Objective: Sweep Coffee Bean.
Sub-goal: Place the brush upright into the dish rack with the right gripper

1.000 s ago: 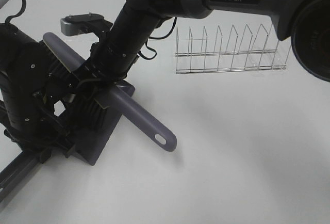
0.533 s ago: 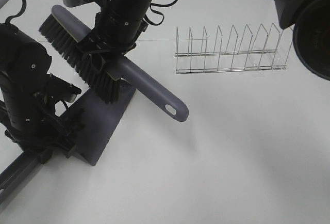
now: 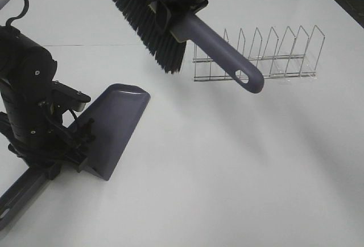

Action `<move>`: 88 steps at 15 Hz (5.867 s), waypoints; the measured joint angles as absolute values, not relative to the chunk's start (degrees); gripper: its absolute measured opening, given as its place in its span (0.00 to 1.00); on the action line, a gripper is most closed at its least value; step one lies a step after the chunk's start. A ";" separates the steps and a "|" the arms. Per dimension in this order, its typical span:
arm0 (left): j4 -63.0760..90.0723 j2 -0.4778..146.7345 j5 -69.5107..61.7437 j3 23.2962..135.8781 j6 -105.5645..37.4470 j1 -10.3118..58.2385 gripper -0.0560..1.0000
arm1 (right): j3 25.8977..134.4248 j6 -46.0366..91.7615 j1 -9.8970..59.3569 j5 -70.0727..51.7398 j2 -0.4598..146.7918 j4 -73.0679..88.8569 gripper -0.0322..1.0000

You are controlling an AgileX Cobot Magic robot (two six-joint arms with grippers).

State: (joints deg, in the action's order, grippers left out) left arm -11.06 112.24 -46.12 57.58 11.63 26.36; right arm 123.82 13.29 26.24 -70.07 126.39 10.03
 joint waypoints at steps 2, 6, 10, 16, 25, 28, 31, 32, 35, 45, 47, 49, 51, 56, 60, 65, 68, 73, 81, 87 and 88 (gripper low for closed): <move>-10.66 112.24 -46.01 57.58 12.95 26.36 0.37 | 123.82 11.80 24.52 -70.19 124.68 9.91 0.38; -8.65 112.24 -45.95 57.58 13.18 26.36 0.37 | 119.81 9.45 23.43 -70.19 117.91 8.42 0.38; -7.91 110.07 -44.81 57.58 15.41 26.36 0.37 | 104.56 0.52 23.43 -70.30 106.34 0.00 0.38; -3.84 109.61 -44.63 57.58 18.28 22.06 0.37 | 86.17 -5.39 23.43 -70.59 96.03 -2.12 0.38; -0.52 104.74 -44.86 57.58 11.69 15.01 0.37 | 78.50 -22.00 23.43 -70.76 106.91 -10.43 0.38; -0.52 104.74 -44.86 57.58 10.83 15.01 0.37 | 88.29 -22.00 23.43 -70.30 115.34 -10.31 0.38; -0.52 104.74 -44.86 57.58 10.20 15.01 0.37 | 93.22 -21.94 21.60 -69.73 120.38 -7.45 0.38; -0.52 104.74 -44.92 57.58 10.08 15.01 0.37 | 93.79 -21.60 19.94 -69.73 121.64 -5.16 0.38; -0.52 104.74 -44.98 57.58 10.03 15.01 0.37 | 95.11 -19.94 15.93 -69.79 124.27 -2.81 0.38; -0.52 104.74 -45.38 57.58 9.85 15.01 0.37 | 99.35 -18.39 15.93 -69.90 127.71 -7.39 0.38; -0.52 104.74 -45.55 57.58 9.85 15.01 0.37 | 100.27 -18.22 15.93 -69.96 128.97 -7.39 0.38; -0.52 104.74 -45.61 57.58 9.85 15.01 0.37 | 103.59 -18.16 15.76 -70.93 130.69 -7.68 0.38; -0.52 104.74 -45.84 57.58 9.85 15.01 0.37 | 106.11 -17.30 14.67 -70.87 132.12 -6.65 0.38; -0.34 104.74 -45.95 57.58 9.80 15.01 0.37 | 107.54 -12.38 11.00 -70.47 132.70 -2.81 0.38; 0.00 104.74 -45.95 57.58 9.80 15.01 0.37 | 110.81 -12.38 11.00 -70.82 133.21 -2.81 0.38; 0.52 104.74 -45.95 57.58 9.80 15.01 0.37 | 114.31 -11.29 11.00 -70.42 134.99 -2.86 0.38; 0.63 104.74 -45.95 57.58 9.80 15.01 0.37 | 114.42 -11.12 11.00 -70.42 135.91 -3.21 0.38; 0.97 104.74 -45.95 57.58 9.80 15.01 0.37 | 119.92 -10.89 9.05 -70.30 138.08 -0.92 0.38; 1.15 104.74 -46.07 57.58 9.80 15.01 0.37 | 123.42 -10.43 9.00 -70.47 140.03 0.00 0.38; 1.15 104.74 -47.44 57.58 9.80 15.01 0.37 | 126.74 -8.31 9.00 -69.96 140.03 2.86 0.72; 1.20 104.74 -47.44 57.58 9.80 15.01 0.37 | 126.74 -8.25 9.00 -69.96 140.03 2.86 0.74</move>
State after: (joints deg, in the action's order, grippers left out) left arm 1.20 104.74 -47.44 57.58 9.80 15.01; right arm 126.74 -8.25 9.00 -69.96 140.03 2.86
